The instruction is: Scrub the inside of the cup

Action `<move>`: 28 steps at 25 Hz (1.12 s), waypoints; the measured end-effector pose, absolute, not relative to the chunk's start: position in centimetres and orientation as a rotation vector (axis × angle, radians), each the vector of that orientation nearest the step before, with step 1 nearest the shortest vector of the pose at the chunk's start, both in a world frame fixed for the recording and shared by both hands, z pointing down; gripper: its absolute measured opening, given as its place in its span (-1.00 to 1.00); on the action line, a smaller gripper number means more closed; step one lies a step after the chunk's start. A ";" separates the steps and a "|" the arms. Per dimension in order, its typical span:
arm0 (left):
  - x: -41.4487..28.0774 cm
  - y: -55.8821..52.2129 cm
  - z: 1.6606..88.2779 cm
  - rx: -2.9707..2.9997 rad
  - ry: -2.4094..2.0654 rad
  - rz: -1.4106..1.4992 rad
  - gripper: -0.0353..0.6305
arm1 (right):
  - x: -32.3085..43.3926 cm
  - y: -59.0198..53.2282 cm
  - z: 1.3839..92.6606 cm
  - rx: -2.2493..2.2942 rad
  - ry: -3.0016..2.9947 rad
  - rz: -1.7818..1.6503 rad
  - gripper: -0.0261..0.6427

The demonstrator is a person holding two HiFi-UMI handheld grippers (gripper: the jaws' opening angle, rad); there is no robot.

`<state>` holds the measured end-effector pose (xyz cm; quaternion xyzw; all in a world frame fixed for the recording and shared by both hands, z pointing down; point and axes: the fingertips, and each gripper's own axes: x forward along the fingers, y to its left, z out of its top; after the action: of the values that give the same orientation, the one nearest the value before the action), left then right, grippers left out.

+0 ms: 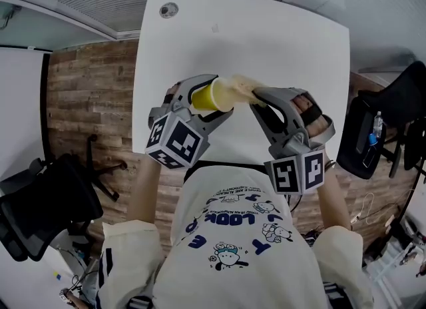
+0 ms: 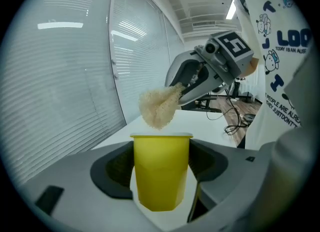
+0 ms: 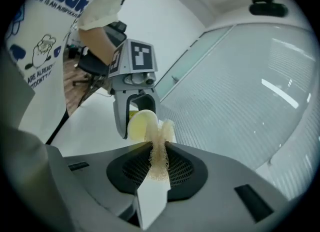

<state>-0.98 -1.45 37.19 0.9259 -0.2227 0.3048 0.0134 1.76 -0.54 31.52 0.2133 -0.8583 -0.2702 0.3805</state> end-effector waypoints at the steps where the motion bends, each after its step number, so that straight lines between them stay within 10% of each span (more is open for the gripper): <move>1: -1.0 -1.6 36.8 2.886 -0.722 0.912 0.16 | 2.0 -0.7 31.1 0.586 -2.241 -0.617 -0.70; 14: -0.7 -3.1 29.5 2.797 -0.824 0.289 0.16 | 6.3 -4.3 25.9 1.115 -2.899 0.844 -0.70; 28: -1.1 -2.9 24.9 2.783 -0.745 -0.148 0.16 | 5.9 -3.8 25.0 1.005 -3.008 1.442 -0.70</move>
<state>-1.08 -2.88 24.85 0.9567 -0.2563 -0.0509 0.1280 5.91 -3.82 25.04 0.2842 -0.8509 0.4078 -0.1702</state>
